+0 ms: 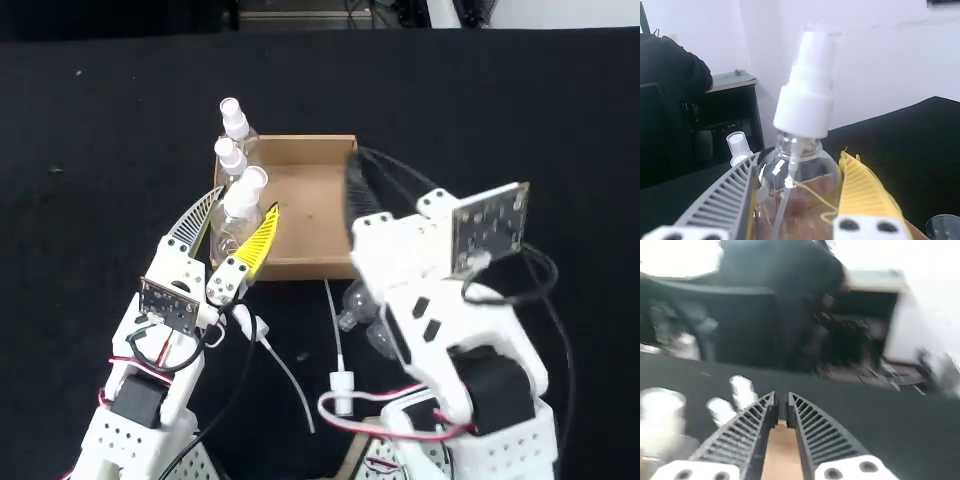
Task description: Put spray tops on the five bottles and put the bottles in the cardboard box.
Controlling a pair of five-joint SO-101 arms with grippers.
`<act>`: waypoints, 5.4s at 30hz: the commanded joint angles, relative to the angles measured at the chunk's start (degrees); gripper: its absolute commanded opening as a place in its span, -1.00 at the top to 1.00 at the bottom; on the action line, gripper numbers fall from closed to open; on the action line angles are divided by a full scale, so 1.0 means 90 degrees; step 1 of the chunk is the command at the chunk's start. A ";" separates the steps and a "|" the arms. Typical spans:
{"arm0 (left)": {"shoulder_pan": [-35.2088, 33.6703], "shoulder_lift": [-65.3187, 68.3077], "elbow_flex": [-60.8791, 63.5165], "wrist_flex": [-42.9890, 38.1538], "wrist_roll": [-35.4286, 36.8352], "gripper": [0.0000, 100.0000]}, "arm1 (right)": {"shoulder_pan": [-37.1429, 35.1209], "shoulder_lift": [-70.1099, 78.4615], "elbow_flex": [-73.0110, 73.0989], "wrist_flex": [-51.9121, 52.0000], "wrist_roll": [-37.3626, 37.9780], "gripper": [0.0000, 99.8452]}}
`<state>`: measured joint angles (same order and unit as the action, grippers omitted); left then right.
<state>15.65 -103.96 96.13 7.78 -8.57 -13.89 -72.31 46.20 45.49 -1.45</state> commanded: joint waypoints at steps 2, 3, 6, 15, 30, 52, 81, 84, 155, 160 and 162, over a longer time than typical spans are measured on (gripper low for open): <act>-0.0005 -0.0059 0.0132 -0.0469 0.0567 0.94 | 0.0908 -0.0093 0.0718 0.0029 0.0068 0.98; -0.0122 -0.0059 0.0132 -0.0537 0.0908 0.94 | 0.1006 -0.0093 0.0864 0.0029 0.0068 0.98; -0.0542 -0.0049 0.0132 -0.0801 0.1866 0.94 | 0.1221 -0.0093 0.1265 -0.0176 0.0020 0.98; -0.0669 0.0459 0.0161 -0.1143 0.2071 0.94 | 0.1563 -0.0093 0.2740 -0.1885 0.0010 0.98; -0.0689 0.5158 -0.0396 -0.5128 0.2071 0.94 | 0.1621 -0.0093 0.3394 -0.2569 0.0010 0.98; -0.1011 0.8781 -0.0952 -0.7814 0.2032 0.94 | 0.1631 -0.0093 0.3404 -0.2569 0.0010 0.98; -0.0864 0.8869 -0.1109 -0.7023 0.0996 0.94 | 0.1631 -0.0093 0.3404 -0.2579 0.0010 0.98; -0.0845 0.8869 -0.1167 -0.7004 0.0996 0.94 | 0.1631 -0.0093 0.3404 -0.2579 0.0010 0.98; -0.1079 1.0608 -0.1265 -0.8215 0.0947 0.33 | 0.1641 -0.0093 0.3404 -0.2579 0.0049 0.98; -0.1079 1.0598 -0.1255 -0.8225 0.0938 0.34 | 0.1641 -0.0093 0.3404 -0.2579 0.0049 0.98; -0.1079 1.0598 -0.1226 -0.8254 0.0938 0.34 | 0.1641 -0.0093 0.3404 -0.2579 0.0049 0.98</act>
<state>6.51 -8.40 86.55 -65.27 0.57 -0.18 -72.31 76.97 23.69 -1.45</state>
